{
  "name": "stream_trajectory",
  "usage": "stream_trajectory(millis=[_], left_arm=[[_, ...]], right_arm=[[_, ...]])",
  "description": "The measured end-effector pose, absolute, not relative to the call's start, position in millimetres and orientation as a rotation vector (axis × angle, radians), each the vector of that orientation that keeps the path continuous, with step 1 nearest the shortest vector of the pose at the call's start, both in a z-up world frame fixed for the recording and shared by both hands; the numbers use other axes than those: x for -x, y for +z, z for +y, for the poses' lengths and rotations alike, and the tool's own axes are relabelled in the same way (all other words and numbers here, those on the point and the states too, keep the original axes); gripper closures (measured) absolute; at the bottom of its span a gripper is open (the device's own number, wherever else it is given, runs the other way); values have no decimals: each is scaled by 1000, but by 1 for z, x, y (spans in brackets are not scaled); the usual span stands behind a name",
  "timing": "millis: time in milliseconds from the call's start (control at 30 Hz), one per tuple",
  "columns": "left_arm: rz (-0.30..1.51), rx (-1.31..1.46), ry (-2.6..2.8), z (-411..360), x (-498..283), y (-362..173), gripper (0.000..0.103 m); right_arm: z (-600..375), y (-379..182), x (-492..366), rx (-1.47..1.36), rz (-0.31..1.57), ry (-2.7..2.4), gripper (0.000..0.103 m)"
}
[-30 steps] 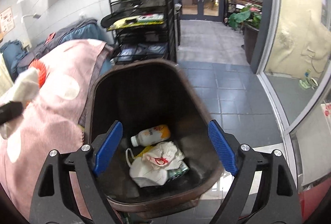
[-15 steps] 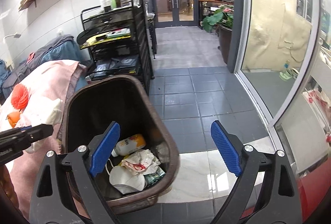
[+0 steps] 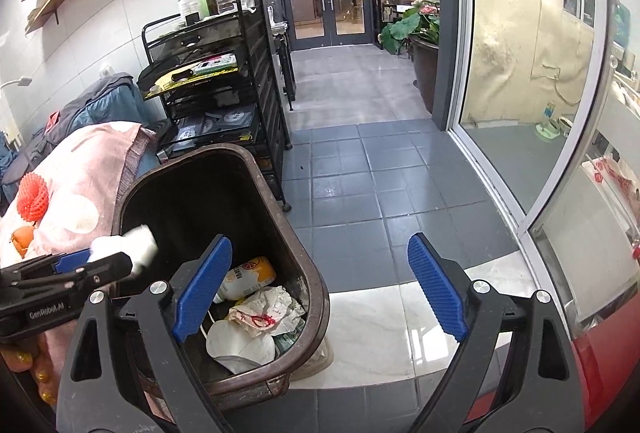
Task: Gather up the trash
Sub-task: 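Lower the white tissue into the brown bin and open the left tool, then move both tools back over the table toward the orange net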
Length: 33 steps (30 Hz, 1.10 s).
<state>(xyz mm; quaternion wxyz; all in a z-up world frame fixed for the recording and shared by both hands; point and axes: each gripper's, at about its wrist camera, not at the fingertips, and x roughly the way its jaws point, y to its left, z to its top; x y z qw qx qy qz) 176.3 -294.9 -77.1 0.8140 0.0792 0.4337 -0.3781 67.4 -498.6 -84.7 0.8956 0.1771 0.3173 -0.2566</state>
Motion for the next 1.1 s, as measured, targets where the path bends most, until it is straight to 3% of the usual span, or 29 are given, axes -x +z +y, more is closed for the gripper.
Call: stream_trajectory(millis=[100, 367, 800, 1100], left_arm=[[915, -168, -793, -292, -174, -76, 16], [815, -161, -791, -279, -156, -52, 8], [600, -138, -693, -230, -129, -3, 6], [627, -89, -533, -149, -137, -7, 6]], right_arm=[[-501, -84, -68, -390, 652, -526, 14], [-493, -75, -68, -395, 602, -491, 11], [-451, -49, -82, -377, 517, -298, 9], [-388, -33, -122, -328, 537, -77, 9]])
